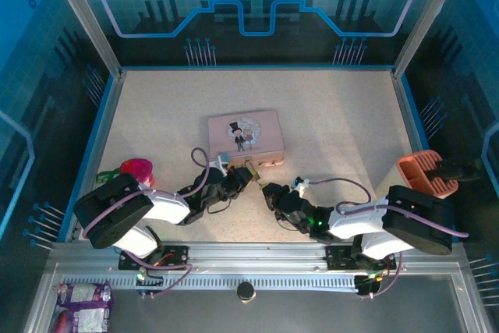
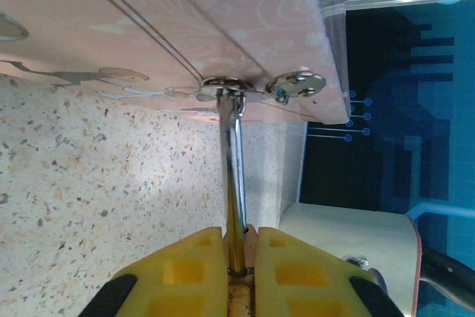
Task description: Unlock the padlock with the key
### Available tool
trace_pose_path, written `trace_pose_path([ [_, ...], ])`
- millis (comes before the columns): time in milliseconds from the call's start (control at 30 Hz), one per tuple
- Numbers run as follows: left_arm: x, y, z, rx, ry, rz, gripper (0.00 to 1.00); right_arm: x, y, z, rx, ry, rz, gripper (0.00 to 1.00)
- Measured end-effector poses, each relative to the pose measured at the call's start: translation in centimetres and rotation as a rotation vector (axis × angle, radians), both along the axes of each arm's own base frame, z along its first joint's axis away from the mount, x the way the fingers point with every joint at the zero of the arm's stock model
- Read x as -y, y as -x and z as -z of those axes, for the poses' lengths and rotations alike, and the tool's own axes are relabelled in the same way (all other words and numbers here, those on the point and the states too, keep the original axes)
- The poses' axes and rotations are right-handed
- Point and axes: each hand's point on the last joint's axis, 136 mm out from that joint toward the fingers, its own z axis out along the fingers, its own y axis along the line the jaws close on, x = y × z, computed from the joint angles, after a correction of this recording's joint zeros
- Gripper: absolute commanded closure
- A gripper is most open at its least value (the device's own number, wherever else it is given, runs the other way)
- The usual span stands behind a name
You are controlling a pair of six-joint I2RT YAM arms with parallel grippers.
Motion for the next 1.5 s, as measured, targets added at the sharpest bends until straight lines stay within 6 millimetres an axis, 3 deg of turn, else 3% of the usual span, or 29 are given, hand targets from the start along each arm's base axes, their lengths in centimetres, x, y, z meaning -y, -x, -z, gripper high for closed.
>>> trace_pose_path([
  [200,-0.09,0.09,0.13,-0.004,0.002,-0.001,1.00,0.21,-0.02,-1.10,0.013,-0.023,0.008,1.00],
  [567,0.04,-0.01,-0.33,-0.002,0.027,-0.006,1.00,-0.07,0.03,-0.26,0.001,-0.017,0.008,1.00],
  [1500,0.22,-0.17,-0.82,0.012,0.069,-0.021,1.00,0.44,0.08,-0.65,0.020,-0.042,0.039,1.00],
])
